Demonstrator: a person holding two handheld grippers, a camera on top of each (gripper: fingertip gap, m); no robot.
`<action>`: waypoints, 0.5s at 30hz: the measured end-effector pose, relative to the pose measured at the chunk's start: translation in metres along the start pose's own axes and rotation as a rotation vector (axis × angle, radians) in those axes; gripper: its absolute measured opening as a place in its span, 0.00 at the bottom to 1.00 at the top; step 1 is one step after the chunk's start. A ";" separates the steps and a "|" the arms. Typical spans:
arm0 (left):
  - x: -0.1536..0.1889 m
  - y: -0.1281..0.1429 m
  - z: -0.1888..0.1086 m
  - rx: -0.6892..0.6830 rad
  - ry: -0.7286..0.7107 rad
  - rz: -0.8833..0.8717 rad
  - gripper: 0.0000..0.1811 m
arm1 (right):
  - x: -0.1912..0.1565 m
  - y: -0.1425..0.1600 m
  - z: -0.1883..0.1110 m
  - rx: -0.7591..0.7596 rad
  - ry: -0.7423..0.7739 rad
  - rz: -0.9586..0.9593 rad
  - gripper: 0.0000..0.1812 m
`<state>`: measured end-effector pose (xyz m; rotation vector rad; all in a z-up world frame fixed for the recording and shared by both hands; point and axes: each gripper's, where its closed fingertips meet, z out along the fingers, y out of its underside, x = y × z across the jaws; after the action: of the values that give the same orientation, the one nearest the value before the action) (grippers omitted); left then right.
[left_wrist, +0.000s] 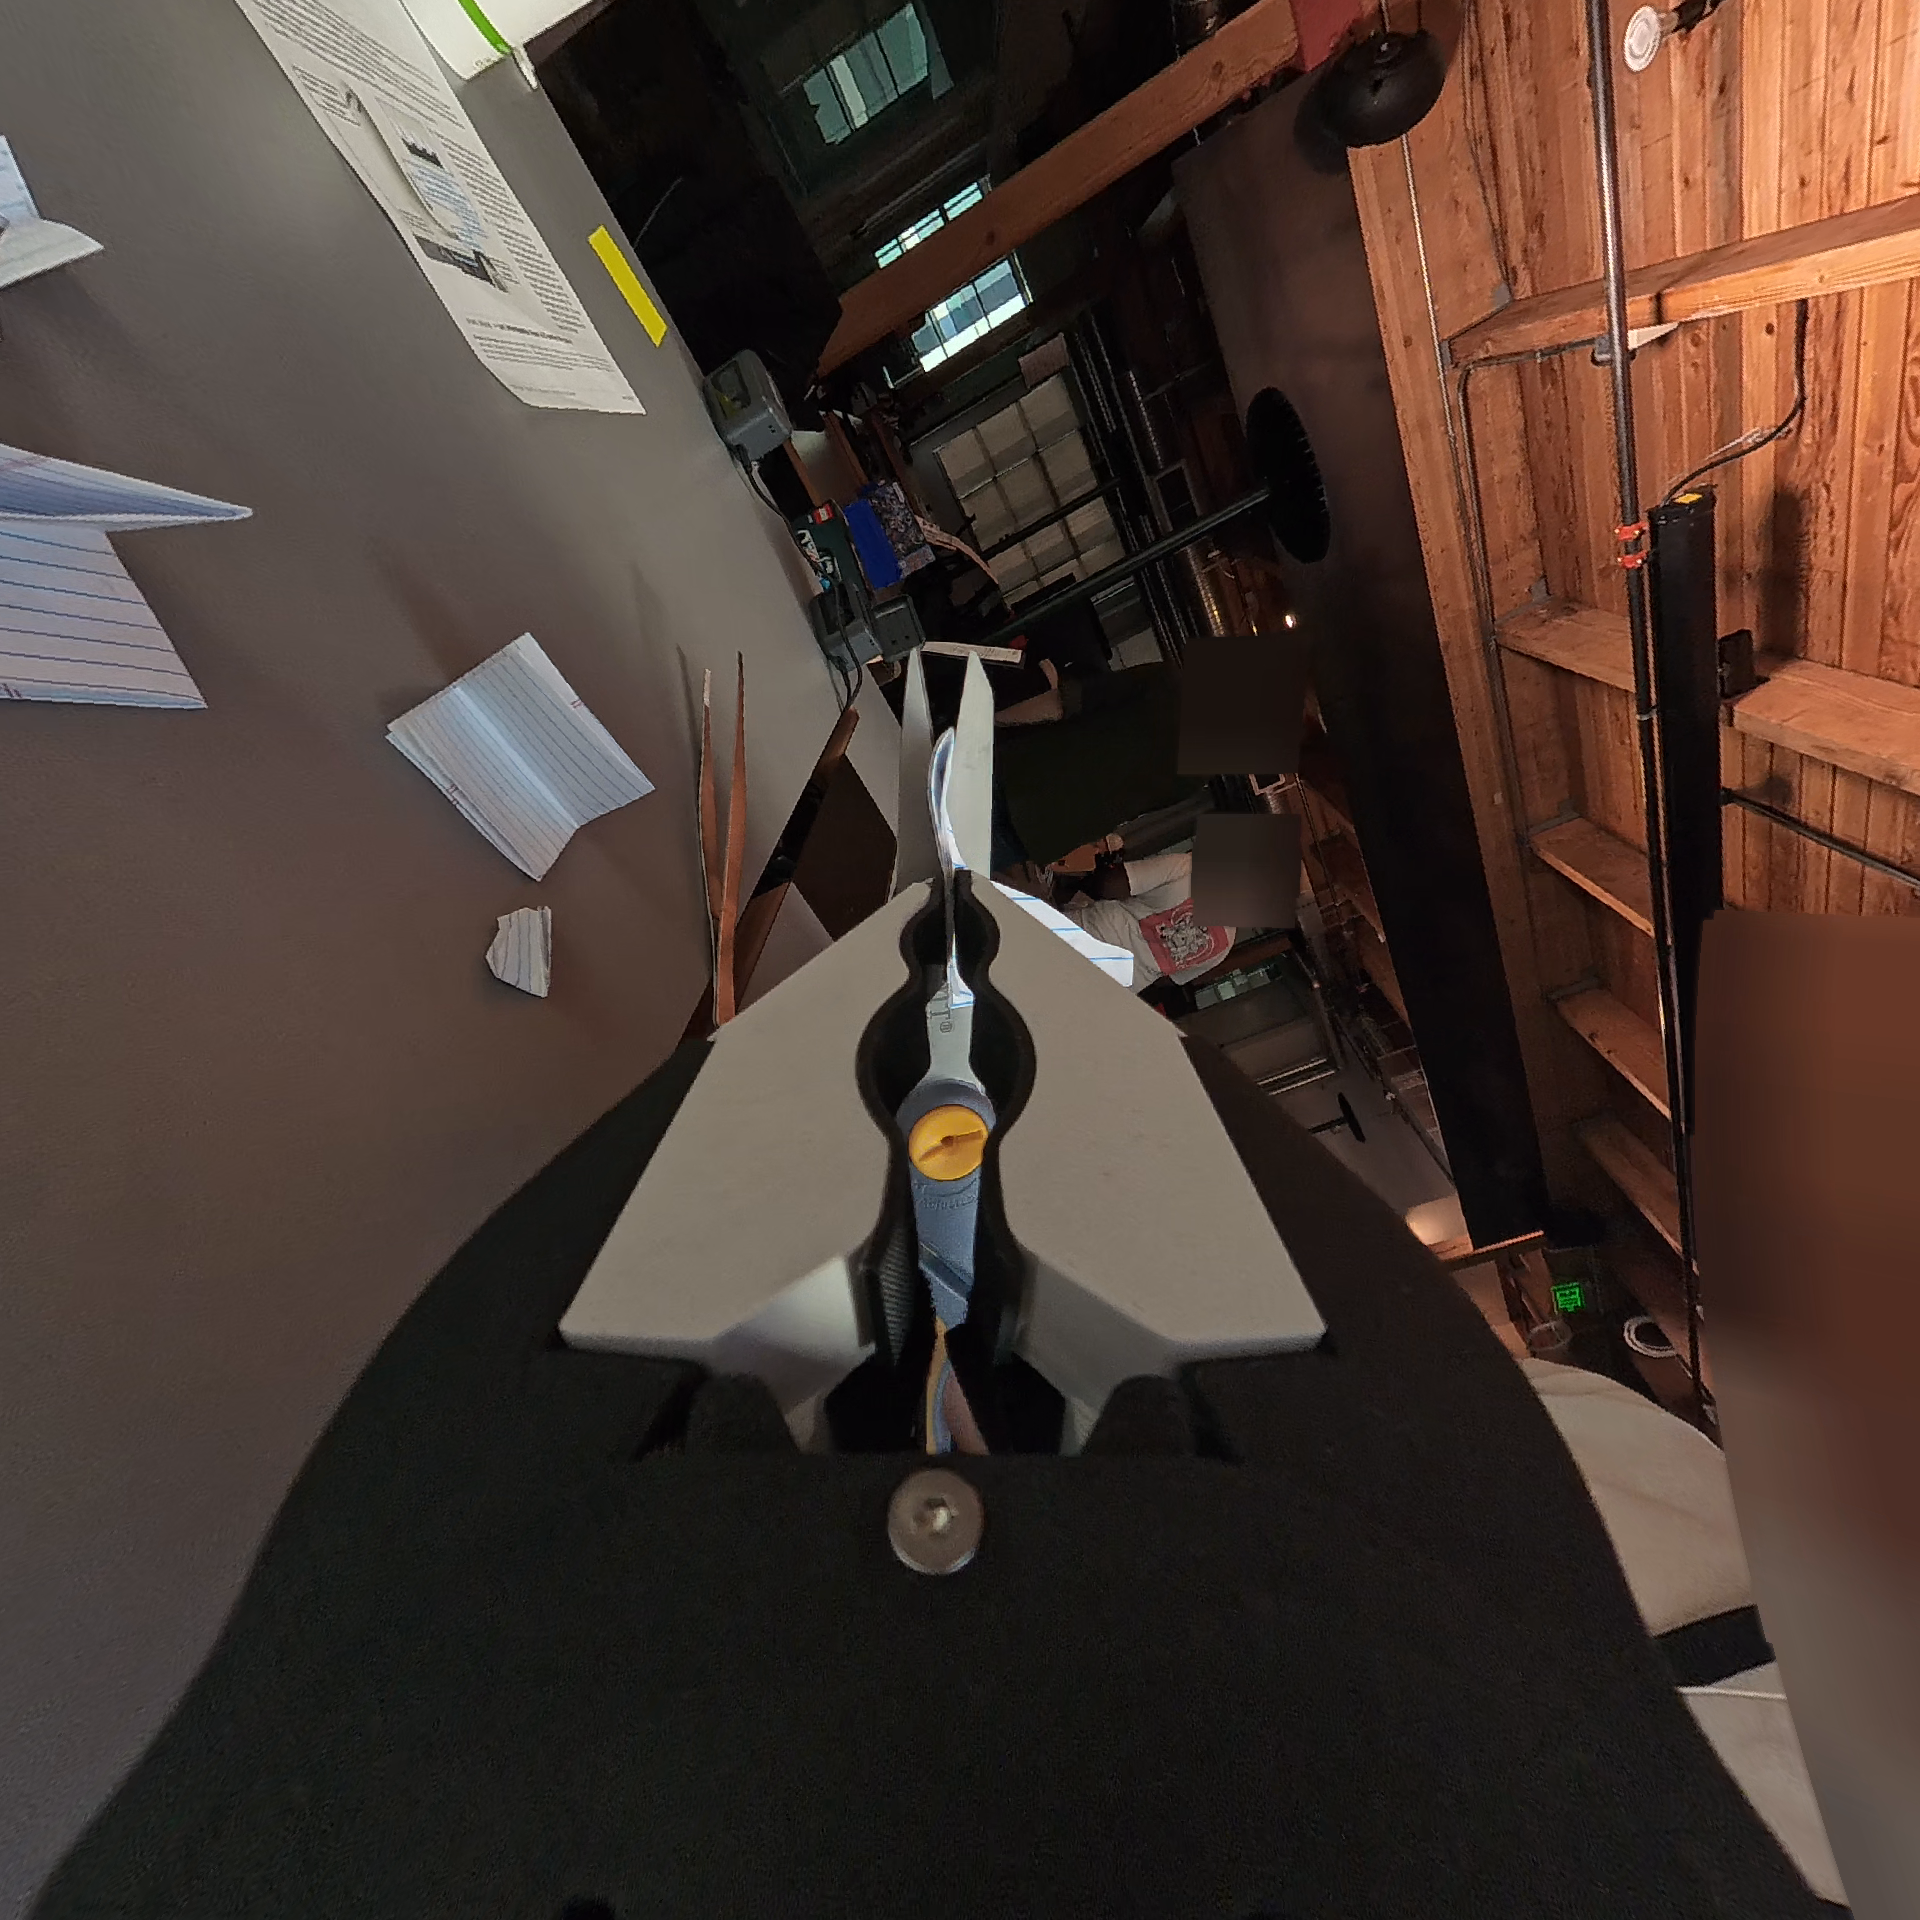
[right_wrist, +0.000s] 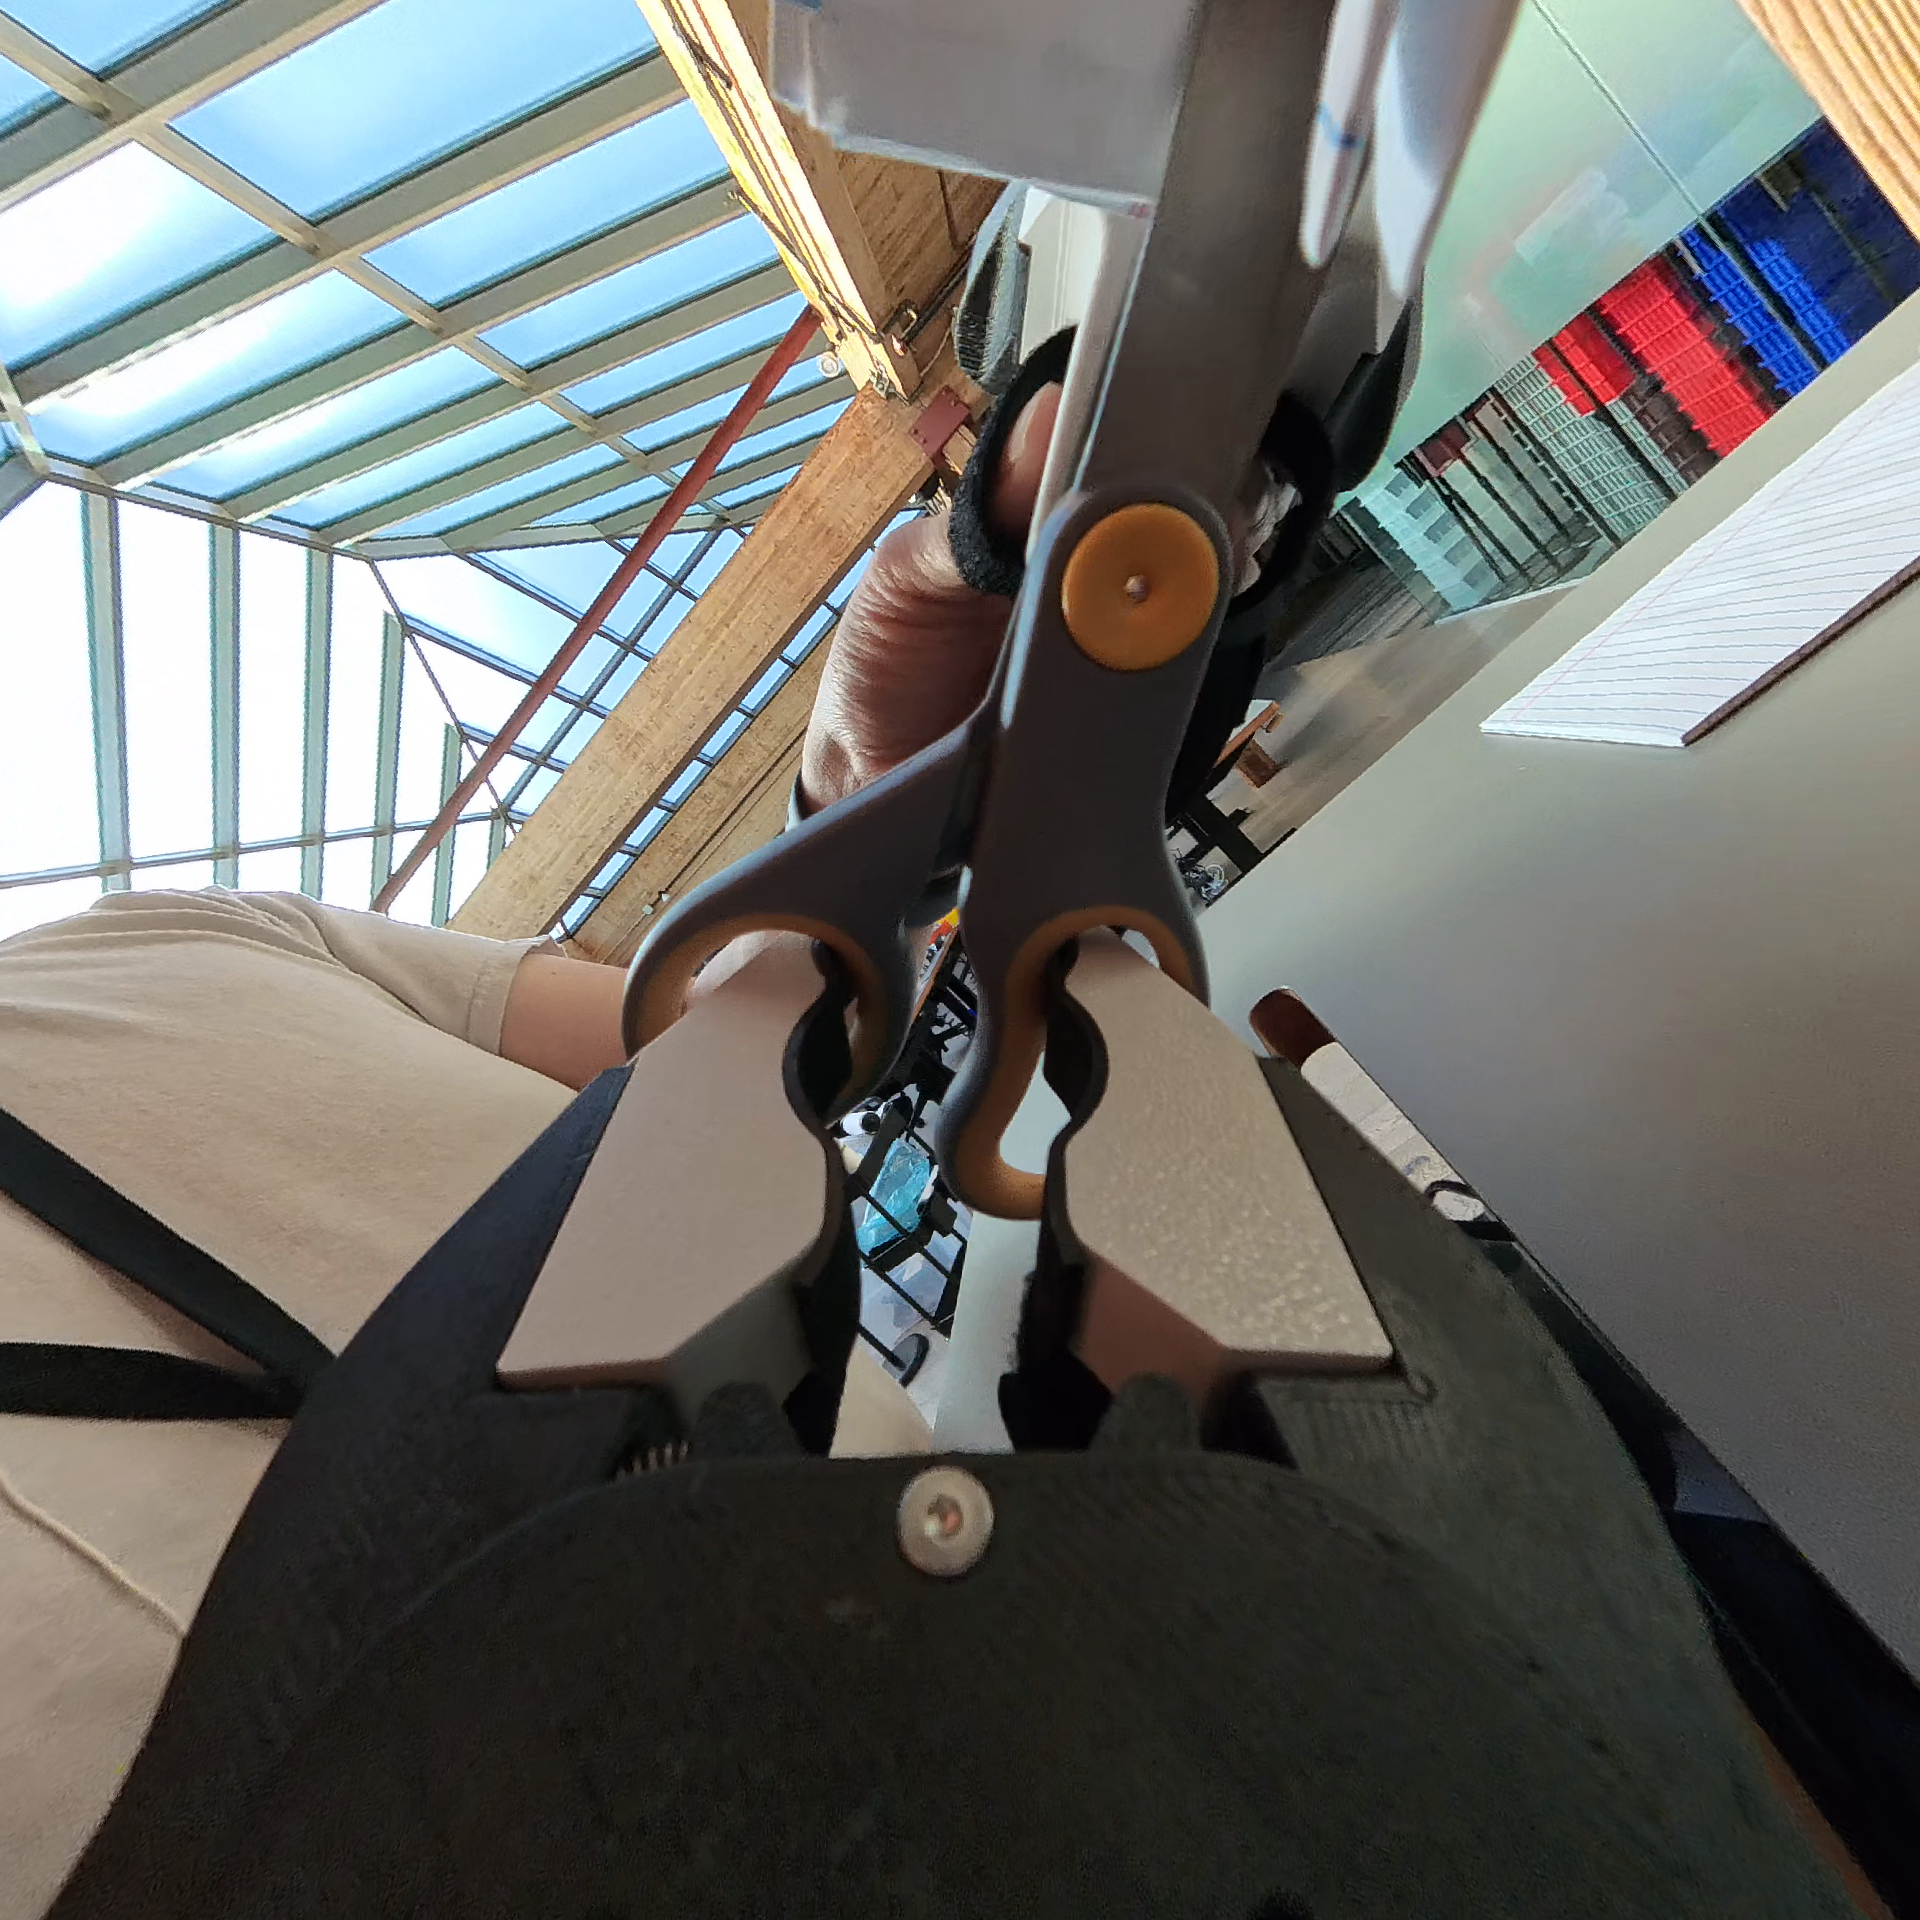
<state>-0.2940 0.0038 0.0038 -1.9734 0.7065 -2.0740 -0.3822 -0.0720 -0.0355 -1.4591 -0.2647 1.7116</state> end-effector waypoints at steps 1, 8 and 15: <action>0.000 0.003 0.002 -0.011 -0.002 0.004 0.00 | 0.000 0.000 0.002 0.005 0.002 -0.001 0.17; -0.006 0.008 0.003 -0.013 -0.010 -0.009 0.00 | 0.006 0.002 0.003 0.001 0.031 0.003 0.17; -0.019 0.006 -0.001 0.014 -0.018 -0.048 0.00 | 0.014 0.005 0.001 0.000 0.037 0.041 0.16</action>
<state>-0.2947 0.0077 -0.0160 -2.0175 0.6455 -2.0795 -0.3849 -0.0650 -0.0478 -1.5045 -0.2157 1.7152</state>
